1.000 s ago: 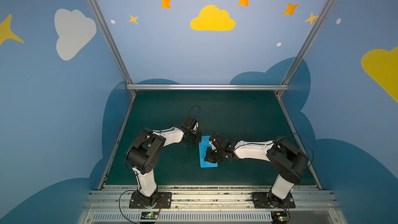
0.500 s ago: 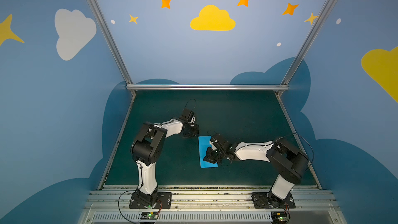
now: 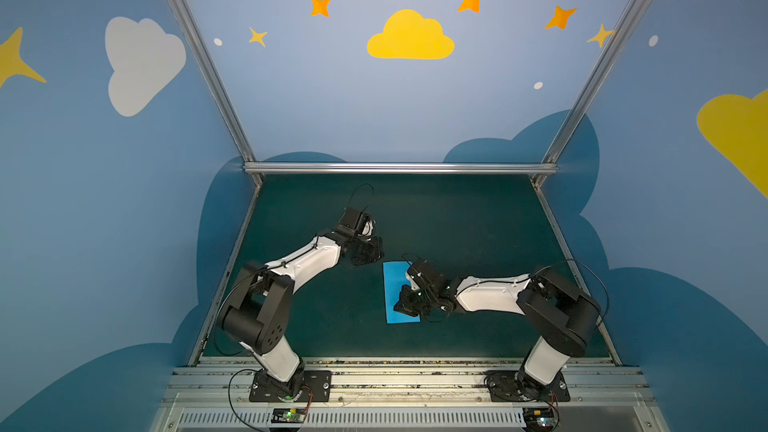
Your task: Fold a paper plane with a square sheet of paper (fold left side to right side)
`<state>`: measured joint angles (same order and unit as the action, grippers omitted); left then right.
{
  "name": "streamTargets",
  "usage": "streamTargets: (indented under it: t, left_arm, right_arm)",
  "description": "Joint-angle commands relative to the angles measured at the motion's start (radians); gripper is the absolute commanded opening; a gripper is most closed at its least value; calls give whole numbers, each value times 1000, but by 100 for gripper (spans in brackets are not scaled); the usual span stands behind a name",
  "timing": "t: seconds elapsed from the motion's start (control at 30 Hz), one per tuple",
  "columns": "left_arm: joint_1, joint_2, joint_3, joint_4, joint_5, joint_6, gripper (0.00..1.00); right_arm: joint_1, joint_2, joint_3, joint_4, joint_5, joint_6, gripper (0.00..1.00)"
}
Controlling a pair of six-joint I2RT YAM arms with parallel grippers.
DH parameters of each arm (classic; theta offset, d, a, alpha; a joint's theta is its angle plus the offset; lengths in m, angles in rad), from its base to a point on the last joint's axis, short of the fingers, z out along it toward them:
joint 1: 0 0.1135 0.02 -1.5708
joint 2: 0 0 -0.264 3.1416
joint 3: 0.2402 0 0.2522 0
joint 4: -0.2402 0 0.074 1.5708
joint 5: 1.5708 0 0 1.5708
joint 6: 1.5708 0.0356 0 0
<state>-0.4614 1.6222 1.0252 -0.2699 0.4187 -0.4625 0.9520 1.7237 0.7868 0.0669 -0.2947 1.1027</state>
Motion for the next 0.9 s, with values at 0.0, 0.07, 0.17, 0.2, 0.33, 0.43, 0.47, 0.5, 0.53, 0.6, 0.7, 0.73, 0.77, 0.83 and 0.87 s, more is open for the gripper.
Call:
streamTargets:
  t: [0.0, 0.07, 0.17, 0.2, 0.33, 0.43, 0.47, 0.5, 0.53, 0.6, 0.7, 0.73, 0.77, 0.83, 0.87]
  left_arm:
    - [-34, -3, -62, 38, -3, -30, 4]
    - [-48, 2, -90, 68, -10, -40, 4]
    - [-63, 40, -104, 98, -5, -49, 4]
    - [-68, 56, -100, 105, -2, -50, 4]
    - [-83, 107, -78, 96, -13, -39, 4]
    - [-83, 127, -86, 103, -37, -39, 4]
    - [-83, 141, -82, 100, -38, -35, 4]
    - [-83, 156, -79, 101, -38, -36, 4]
    - [-83, 168, -77, 106, -37, -37, 4]
    - [-83, 186, -81, 123, -35, -46, 4]
    - [-85, 191, -98, 144, -35, -58, 4]
    - [-84, 192, -103, 144, -37, -58, 4]
    - [-85, 190, -105, 143, -38, -58, 4]
    - [-84, 186, -113, 143, -38, -59, 4]
    - [-85, 182, -116, 143, -38, -58, 4]
  right_arm:
    - [5, -20, -24, -46, 9, -10, 0]
    - [5, -31, -20, -43, 0, -19, 0]
    - [4, -51, -10, -61, -4, -36, 0]
    - [4, -57, -8, -67, 0, -41, 0]
    - [2, -84, -11, -76, -2, -50, 0]
    - [2, -101, -11, -67, -17, -59, 0]
    - [2, -104, -7, -68, -21, -65, 0]
    - [2, -104, 1, -70, -26, -70, 0]
    - [2, -102, 7, -71, -29, -74, 0]
    - [1, -94, 22, -69, -31, -77, 0]
    - [1, -56, 52, -50, -58, -79, 0]
    - [1, -40, 64, -42, -66, -78, 0]
    - [1, -22, 77, -32, -75, -76, 0]
    - [2, 7, 96, -10, -84, -70, 0]
    - [4, 24, 108, -8, -87, -70, 0]
